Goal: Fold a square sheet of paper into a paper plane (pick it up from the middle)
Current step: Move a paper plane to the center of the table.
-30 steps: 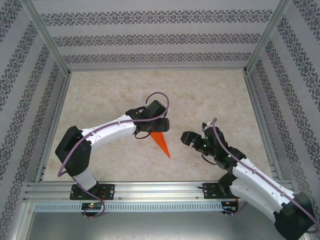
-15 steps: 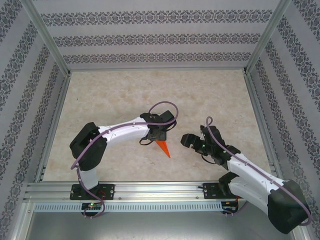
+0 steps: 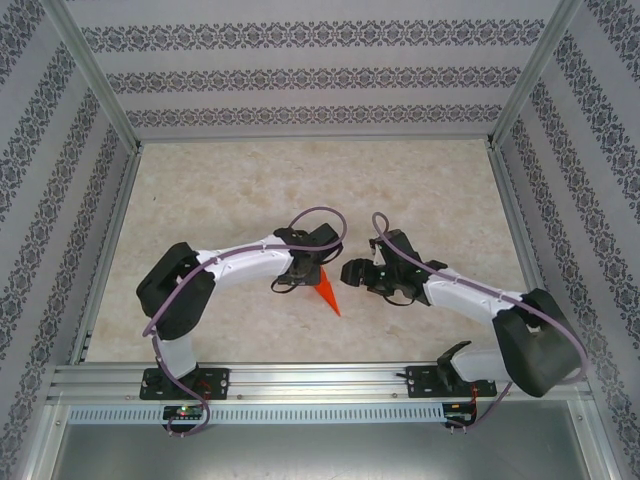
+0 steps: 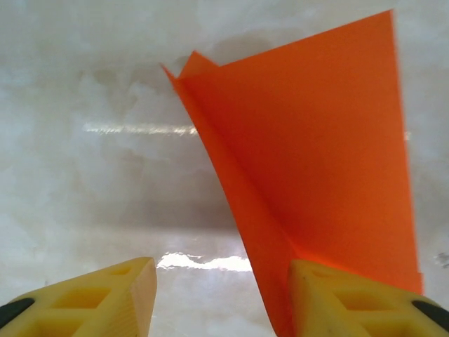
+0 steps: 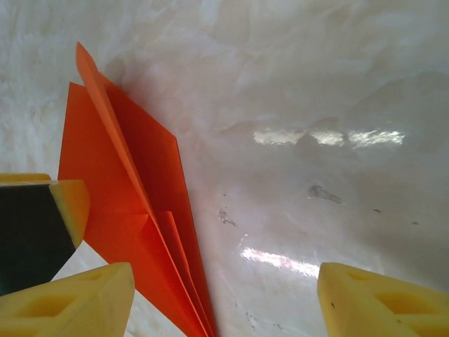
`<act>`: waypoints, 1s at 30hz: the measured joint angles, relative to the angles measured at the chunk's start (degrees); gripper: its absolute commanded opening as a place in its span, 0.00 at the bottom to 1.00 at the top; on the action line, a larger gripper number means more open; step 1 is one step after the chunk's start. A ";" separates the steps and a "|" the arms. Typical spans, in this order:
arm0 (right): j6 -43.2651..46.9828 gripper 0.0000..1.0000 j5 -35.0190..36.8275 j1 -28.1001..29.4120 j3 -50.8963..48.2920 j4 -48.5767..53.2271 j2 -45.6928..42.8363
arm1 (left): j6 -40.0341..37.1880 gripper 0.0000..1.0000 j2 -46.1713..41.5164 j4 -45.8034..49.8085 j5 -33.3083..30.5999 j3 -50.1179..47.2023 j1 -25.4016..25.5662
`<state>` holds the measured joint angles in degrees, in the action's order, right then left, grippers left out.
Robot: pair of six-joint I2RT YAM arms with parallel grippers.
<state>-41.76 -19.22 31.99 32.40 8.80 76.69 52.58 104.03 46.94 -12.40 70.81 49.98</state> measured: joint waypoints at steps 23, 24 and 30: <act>3.39 0.55 -6.45 5.53 8.48 -2.01 13.27 | 0.00 0.43 -4.63 -4.79 1.86 -7.43 -1.38; 3.39 0.55 -6.67 5.60 8.68 -2.01 13.29 | 0.00 0.43 -4.63 -4.83 1.86 -7.43 -1.44; 3.34 0.56 -7.28 6.27 9.81 -3.23 14.14 | -0.24 0.43 -4.70 -5.38 2.08 -7.45 -1.55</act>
<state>-38.41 -26.50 38.26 42.22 5.56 90.83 52.34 99.33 41.56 -10.33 63.35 48.42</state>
